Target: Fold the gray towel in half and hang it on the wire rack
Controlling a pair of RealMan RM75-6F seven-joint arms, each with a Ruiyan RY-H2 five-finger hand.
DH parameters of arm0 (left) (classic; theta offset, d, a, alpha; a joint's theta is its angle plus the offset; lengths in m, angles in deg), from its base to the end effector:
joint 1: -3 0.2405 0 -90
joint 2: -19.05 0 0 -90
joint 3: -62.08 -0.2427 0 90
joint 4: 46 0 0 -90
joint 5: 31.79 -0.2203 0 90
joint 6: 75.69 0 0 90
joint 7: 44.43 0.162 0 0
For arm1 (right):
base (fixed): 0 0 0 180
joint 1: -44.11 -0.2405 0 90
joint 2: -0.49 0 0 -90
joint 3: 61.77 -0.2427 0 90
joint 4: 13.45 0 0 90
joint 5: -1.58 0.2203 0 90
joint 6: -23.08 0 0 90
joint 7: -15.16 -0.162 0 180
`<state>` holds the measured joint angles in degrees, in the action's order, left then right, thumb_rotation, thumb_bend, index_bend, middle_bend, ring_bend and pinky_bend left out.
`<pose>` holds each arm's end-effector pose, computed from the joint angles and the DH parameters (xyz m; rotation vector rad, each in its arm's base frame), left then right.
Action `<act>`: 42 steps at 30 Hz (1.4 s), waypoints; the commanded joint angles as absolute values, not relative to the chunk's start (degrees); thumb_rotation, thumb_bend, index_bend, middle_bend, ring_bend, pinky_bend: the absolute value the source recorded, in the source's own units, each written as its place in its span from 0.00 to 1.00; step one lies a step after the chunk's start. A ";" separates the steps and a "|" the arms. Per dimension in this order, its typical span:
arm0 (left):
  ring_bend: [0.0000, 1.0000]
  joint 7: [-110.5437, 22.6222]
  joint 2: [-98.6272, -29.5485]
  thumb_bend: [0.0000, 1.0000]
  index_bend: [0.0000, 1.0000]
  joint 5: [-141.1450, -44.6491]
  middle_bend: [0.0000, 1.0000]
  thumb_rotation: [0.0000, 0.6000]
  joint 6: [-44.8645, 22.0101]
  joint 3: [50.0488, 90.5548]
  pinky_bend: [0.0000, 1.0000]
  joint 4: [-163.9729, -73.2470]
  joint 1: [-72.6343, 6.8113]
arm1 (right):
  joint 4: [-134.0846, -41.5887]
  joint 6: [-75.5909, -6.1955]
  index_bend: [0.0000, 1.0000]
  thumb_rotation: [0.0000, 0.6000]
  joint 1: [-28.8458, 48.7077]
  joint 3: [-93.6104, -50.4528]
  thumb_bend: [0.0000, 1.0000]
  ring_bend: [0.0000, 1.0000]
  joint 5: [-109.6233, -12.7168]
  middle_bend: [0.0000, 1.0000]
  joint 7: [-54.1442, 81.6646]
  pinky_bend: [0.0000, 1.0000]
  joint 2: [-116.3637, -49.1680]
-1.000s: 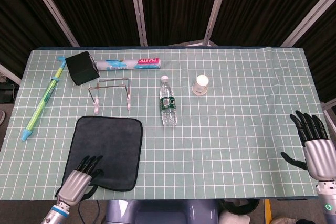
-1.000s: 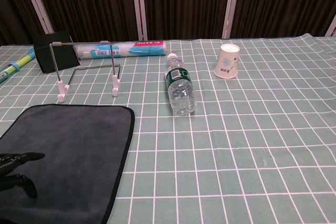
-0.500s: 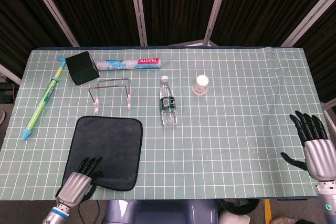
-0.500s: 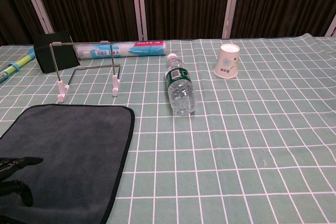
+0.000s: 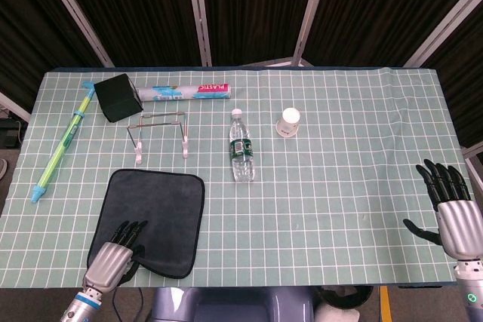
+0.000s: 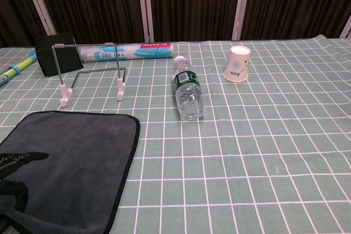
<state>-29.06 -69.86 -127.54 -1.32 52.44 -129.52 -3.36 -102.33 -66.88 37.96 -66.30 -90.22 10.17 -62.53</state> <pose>-0.2487 0.1372 -0.0408 -1.8678 -1.0232 -0.8346 -0.2886 -0.2110 0.1658 1.4182 -0.7690 1.0552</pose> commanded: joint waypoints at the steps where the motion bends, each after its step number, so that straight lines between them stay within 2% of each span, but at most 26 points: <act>1: 0.00 -27.57 -68.97 0.56 0.64 -125.96 0.00 1.00 -3.19 54.17 0.00 -132.11 -4.91 | -102.31 -66.83 0.00 1.00 37.95 -66.32 0.00 0.00 -90.16 0.00 10.35 0.00 -62.59; 9: 0.00 -24.10 -65.55 0.56 0.66 -120.18 0.00 1.00 -10.26 60.97 0.00 -138.07 -11.51 | -101.91 -65.82 0.00 1.00 37.61 -66.64 0.00 0.00 -89.06 0.00 11.78 0.00 -63.16; 19: 0.00 -19.27 -63.45 0.56 0.66 -110.76 0.00 1.00 -20.39 67.88 0.00 -137.28 -20.42 | -101.79 -65.24 0.00 1.00 37.11 -67.41 0.00 0.00 -87.89 0.00 14.04 0.00 -63.99; 26: 0.00 -18.58 -64.86 0.56 0.66 -104.46 0.00 1.00 -25.93 70.16 0.00 -132.11 -25.44 | -101.36 -63.84 0.00 1.00 36.69 -68.05 0.00 0.00 -85.77 0.00 15.63 0.00 -64.70; 32: 0.00 -18.73 -67.16 0.56 0.66 -100.96 0.00 1.00 -28.10 71.02 0.00 -126.99 -28.49 | -101.21 -63.45 0.00 1.00 36.66 -68.37 0.00 0.00 -84.75 0.00 16.23 0.00 -64.88; 42: 0.00 -22.38 -69.57 0.56 0.66 -101.58 0.00 1.00 -28.99 70.43 0.00 -121.23 -31.69 | -100.96 -62.94 0.00 1.00 36.59 -68.59 0.00 0.00 -83.89 0.00 16.47 0.00 -64.90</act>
<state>-22.13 -69.33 -101.27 -28.92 70.65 -121.66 -31.33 -100.97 -62.94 36.59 -68.58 -83.89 16.48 -64.90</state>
